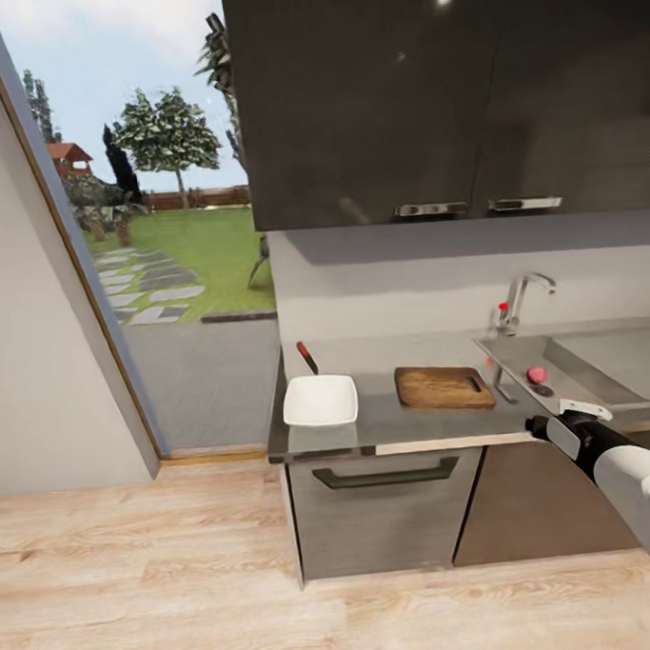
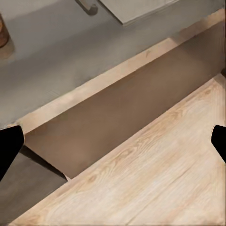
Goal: In the kitchen, take the Vidalia onion out of the sink, dice it on the chopping board with the paring knife, put the diced onion into the bowl on the countertop, then place both the paring knife and the chopping board into the sink.
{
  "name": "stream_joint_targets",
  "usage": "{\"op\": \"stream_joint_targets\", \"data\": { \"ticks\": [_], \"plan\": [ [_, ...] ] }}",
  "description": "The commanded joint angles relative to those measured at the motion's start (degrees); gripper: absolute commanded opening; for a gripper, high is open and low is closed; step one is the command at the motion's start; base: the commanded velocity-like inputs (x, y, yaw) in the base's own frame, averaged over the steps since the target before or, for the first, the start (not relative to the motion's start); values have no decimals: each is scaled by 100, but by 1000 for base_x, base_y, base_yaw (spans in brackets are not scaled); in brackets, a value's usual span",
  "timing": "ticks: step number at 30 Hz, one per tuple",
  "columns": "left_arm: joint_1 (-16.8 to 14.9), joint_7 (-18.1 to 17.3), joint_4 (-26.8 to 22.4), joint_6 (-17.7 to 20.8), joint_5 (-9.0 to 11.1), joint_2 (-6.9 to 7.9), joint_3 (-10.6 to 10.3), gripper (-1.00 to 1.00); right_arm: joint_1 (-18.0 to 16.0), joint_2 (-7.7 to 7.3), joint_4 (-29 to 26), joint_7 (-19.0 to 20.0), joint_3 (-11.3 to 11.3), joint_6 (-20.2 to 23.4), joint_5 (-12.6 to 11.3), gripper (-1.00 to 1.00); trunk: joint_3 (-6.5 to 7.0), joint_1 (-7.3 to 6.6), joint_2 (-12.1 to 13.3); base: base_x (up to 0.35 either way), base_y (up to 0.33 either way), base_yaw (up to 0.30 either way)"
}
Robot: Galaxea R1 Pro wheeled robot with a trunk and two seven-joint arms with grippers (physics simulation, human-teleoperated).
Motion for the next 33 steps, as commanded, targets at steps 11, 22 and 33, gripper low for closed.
{"op": "stream_joint_targets", "data": {
  "ticks": [11,22,33],
  "plan": [
    [2,-7,-43,-6,1,-3,4,100,-2,24,-2,121,27,6,-30,100,88,1,-12,-260,0,0],
    [-7,15,-407,-7,-54,-25,-3,100,498,265,622,435,36,-1169,18,100,139,1,-12,-13,0,0],
    [-721,27,-589,28,-64,16,-2,100,3136,1033,650,911,36,-3173,28,100,140,1,-12,0,0,0]
  ]
}}
